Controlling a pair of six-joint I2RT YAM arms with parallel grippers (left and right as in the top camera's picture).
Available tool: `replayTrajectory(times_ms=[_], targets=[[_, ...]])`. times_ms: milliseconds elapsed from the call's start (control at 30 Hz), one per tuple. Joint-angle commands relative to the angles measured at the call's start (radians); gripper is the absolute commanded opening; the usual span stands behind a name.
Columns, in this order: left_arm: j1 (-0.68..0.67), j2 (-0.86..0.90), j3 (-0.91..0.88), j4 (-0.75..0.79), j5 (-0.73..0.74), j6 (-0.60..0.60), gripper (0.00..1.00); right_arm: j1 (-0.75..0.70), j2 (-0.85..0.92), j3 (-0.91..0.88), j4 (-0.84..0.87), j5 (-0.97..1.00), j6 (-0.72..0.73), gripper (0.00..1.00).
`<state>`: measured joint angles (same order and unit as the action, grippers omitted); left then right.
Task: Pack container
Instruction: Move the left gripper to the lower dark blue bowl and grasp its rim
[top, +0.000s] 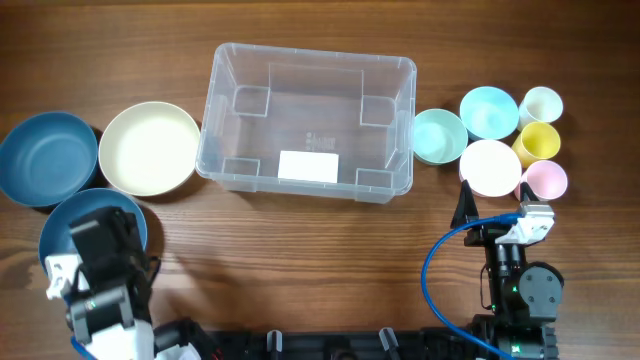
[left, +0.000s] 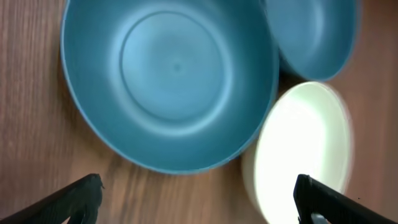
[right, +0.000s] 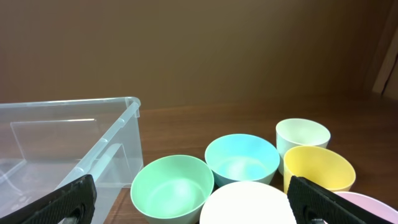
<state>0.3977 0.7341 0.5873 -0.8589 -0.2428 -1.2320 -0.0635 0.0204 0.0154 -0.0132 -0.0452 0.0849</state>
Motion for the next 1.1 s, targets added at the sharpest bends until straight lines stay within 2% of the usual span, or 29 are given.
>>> replayTrajectory(times_ms=[0,167,233,267,333,400,533,733,867,1067], targets=[[0.14,0.126,0.124,-0.019,0.156,0.329,0.99,-0.004,-0.003,-0.005,0.005,-0.016,-0.003,1.0],[0.314,0.263,0.373,-0.2,0.202,0.417,1.0,-0.004,-0.003,-0.005,0.005,-0.016,-0.004,1.0],[0.353,0.269,0.393,-0.248,0.201,0.417,0.92,-0.004,-0.003,-0.005,0.005,-0.016,-0.004,1.0],[0.365,0.268,0.393,-0.28,0.201,0.417,0.92,-0.004,-0.003,-0.005,0.005,-0.016,-0.003,1.0],[0.381,0.269,0.393,-0.369,0.197,0.417,1.0,-0.004,-0.003,-0.005,0.005,-0.016,-0.004,1.0],[0.386,0.268,0.388,-0.41,0.198,0.417,1.0,-0.004,-0.003,-0.005,0.005,-0.016,-0.003,1.0],[0.386,0.269,0.344,-0.396,0.242,0.419,0.96,-0.004,-0.003,-0.005,0.005,-0.016,-0.004,1.0],[0.392,0.269,0.161,-0.257,0.242,0.439,0.98,-0.004,-0.003,-0.005,0.005,-0.016,-0.004,1.0],[0.467,0.27,0.094,-0.174,0.241,0.439,1.0,-0.004,-0.003,-0.005,0.005,-0.016,-0.004,1.0],[0.522,0.274,0.068,-0.148,0.14,0.44,1.0,-0.004,-0.003,-0.005,0.005,-0.016,-0.004,1.0]])
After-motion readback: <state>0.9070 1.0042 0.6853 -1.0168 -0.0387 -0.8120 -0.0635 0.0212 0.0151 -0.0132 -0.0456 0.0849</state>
